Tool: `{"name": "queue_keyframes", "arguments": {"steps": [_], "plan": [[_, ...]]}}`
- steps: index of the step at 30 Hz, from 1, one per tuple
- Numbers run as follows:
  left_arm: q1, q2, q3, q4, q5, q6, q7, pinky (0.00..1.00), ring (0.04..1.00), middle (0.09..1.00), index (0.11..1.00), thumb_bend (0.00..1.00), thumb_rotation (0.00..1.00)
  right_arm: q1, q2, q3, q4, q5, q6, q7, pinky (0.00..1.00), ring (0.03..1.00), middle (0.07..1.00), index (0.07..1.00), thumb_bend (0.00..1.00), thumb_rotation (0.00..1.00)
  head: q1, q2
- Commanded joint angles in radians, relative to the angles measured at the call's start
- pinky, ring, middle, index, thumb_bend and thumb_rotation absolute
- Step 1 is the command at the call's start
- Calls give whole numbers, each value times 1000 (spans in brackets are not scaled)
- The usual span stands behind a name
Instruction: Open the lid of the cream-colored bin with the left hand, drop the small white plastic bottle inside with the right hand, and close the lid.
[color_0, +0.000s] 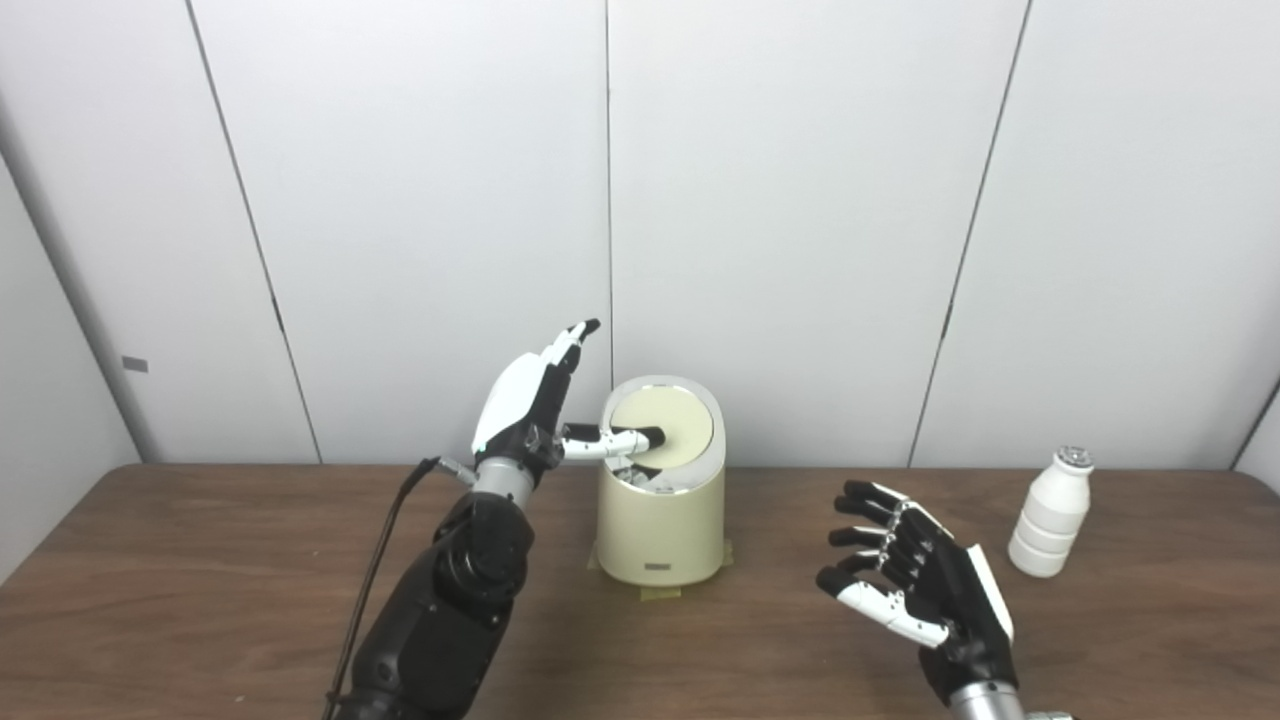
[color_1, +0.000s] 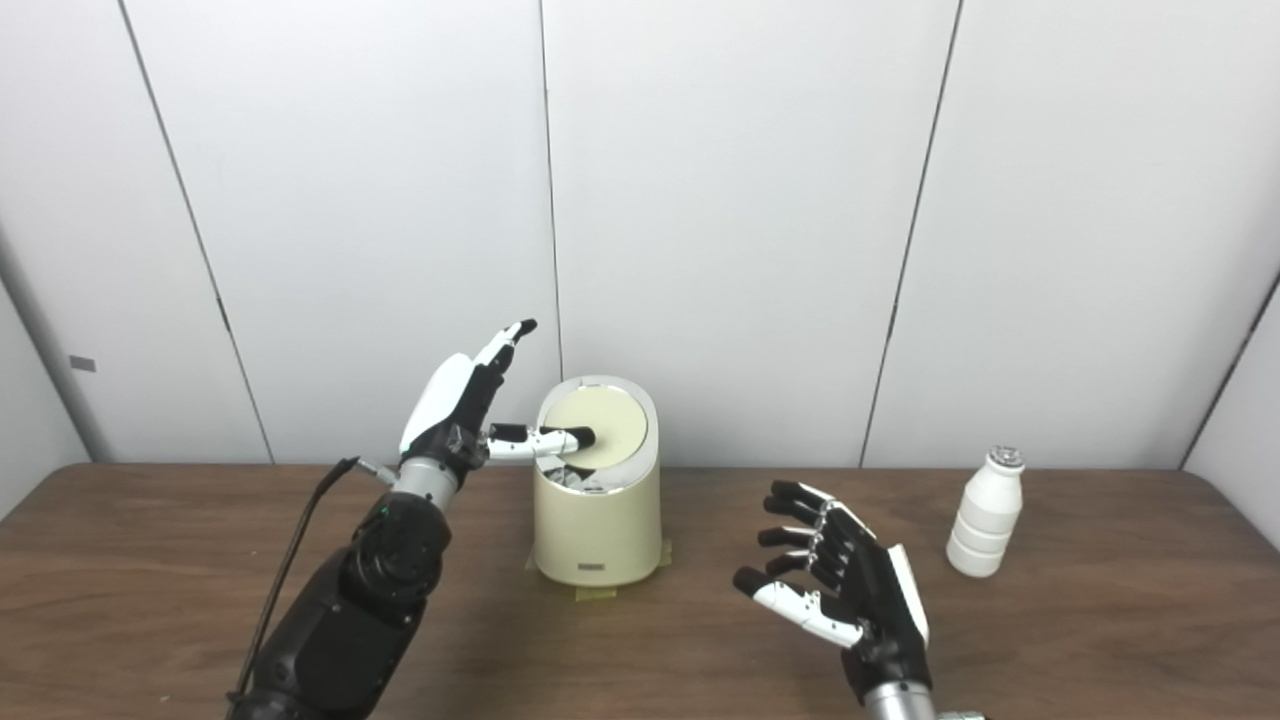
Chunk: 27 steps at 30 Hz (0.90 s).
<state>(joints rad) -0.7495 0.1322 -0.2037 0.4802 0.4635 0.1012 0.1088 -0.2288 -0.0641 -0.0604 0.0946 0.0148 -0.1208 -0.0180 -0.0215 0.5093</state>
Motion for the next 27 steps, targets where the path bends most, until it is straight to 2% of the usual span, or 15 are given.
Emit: {"name": "queue_keyframes", "arguments": {"steps": [1, 7, 10, 13, 19, 22, 25, 27], "plan": [[-68, 10, -9, -22, 31, 4, 10, 926, 1000, 1000, 1000, 988, 310, -41, -3, -3, -35, -1, -25, -3, 479, 623, 731, 719, 849, 277, -1, 0], [-65, 6, -30, -21, 56, 25, 9, 968, 1000, 1000, 1000, 988, 306, -41, -1, -2, -34, 0, -28, -3, 490, 633, 736, 718, 863, 290, -3, 3], [-67, 4, -45, -21, 77, 65, 4, 947, 1000, 1000, 1000, 969, 298, -41, -1, 0, -36, -1, -28, -3, 487, 630, 735, 720, 864, 297, -5, 4], [-66, -3, -53, -33, 92, 104, 4, 961, 1000, 1000, 1000, 936, 246, -41, -1, 1, -37, -1, -31, -2, 488, 635, 737, 721, 856, 287, -7, 5], [-71, -6, -83, -31, 140, 154, 20, 922, 1000, 1000, 1000, 878, 147, -37, 2, 3, -55, -12, -19, -8, 487, 630, 736, 722, 855, 294, -7, 6], [-75, 12, -121, -46, 175, 189, -19, 910, 1000, 1000, 1000, 837, 90, -40, 0, 0, -40, -2, -34, -3, 484, 623, 733, 724, 833, 272, -6, 9], [-81, 37, -168, -62, 221, 224, -66, 887, 1000, 1000, 1000, 840, 64, -41, -1, -1, -42, 8, -34, 3, 484, 623, 739, 725, 833, 273, -6, 11], [-86, 60, -207, -81, 251, 252, -125, 899, 1000, 1000, 1000, 846, 47, -41, -5, 0, -38, 4, -35, 3, 492, 623, 744, 726, 836, 282, -4, 11]]}}
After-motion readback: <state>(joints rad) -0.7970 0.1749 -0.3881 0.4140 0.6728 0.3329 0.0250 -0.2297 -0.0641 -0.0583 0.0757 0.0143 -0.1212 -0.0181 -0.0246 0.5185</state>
